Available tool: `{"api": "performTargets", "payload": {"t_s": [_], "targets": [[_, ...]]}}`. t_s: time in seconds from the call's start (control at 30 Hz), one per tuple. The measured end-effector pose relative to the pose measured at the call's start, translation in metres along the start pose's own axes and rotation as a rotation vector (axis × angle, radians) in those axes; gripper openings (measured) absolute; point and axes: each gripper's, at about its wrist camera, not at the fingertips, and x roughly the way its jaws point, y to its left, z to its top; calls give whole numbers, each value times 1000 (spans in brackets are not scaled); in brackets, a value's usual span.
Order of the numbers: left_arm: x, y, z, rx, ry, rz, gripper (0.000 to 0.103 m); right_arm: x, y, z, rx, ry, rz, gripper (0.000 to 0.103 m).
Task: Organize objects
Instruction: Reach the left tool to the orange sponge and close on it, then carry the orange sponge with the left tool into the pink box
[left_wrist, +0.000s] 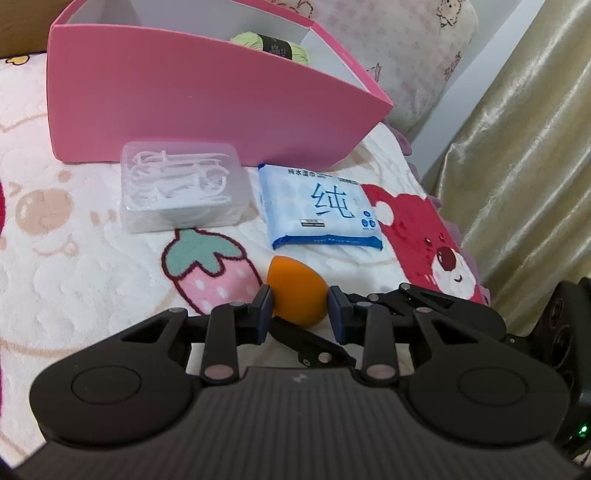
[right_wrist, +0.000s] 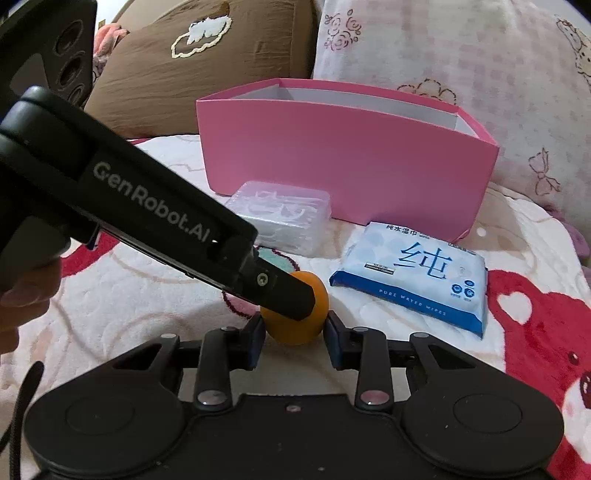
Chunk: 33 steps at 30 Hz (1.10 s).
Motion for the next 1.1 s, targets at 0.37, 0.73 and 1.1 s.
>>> {"api": "performTargets", "payload": {"t_s": [0.37, 0.73, 1.1], "targets": [[-31, -23, 10, 25, 61, -7, 31, -33, 6, 19, 36, 33, 8, 39], [-70, -50, 24, 90, 54, -10, 32, -69, 19, 44, -5, 7, -32, 40], [-115, -83, 44, 141, 7, 25, 34, -104, 32, 86, -76, -41, -51, 40]]}}
